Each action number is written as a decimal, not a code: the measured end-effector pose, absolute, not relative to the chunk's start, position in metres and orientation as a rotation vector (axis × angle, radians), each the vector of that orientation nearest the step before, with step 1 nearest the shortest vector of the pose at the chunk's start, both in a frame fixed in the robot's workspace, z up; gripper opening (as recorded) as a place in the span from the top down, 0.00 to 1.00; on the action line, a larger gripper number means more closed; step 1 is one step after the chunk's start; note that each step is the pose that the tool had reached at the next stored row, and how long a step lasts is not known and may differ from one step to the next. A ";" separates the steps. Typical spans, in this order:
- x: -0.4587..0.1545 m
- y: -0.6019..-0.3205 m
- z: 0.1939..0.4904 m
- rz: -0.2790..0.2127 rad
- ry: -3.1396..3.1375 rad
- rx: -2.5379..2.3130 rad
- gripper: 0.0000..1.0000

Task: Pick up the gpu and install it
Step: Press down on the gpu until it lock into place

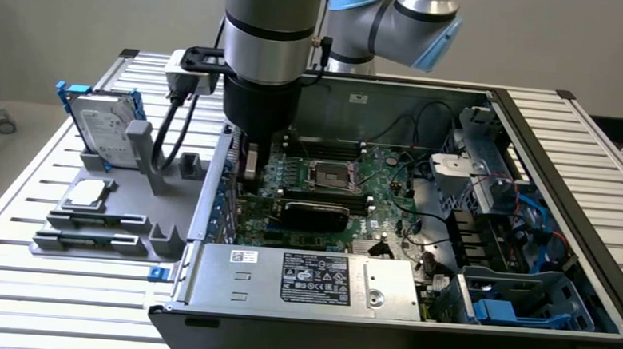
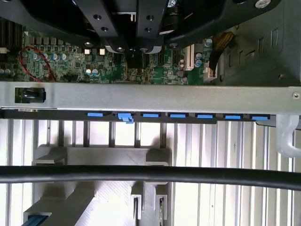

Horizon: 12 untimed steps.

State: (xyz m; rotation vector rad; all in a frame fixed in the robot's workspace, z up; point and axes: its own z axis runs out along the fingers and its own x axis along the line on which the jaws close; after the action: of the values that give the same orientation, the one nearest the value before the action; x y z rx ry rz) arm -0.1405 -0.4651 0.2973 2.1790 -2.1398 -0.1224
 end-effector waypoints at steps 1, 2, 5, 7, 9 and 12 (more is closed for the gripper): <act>-0.141 -0.465 0.298 -0.127 -2.138 2.177 0.89; -0.141 -0.465 0.298 -0.130 -2.136 2.175 0.89; -0.141 -0.465 0.298 -0.135 -2.132 2.171 0.89; -0.141 -0.465 0.298 -0.137 -2.131 2.170 0.89; -0.141 -0.465 0.298 -0.141 -2.129 2.168 0.89; -0.142 -0.465 0.299 -0.151 -2.125 2.164 0.89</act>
State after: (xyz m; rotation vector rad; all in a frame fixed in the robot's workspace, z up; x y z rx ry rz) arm -0.1416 -0.4649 0.2990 2.1636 -2.1249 -0.1506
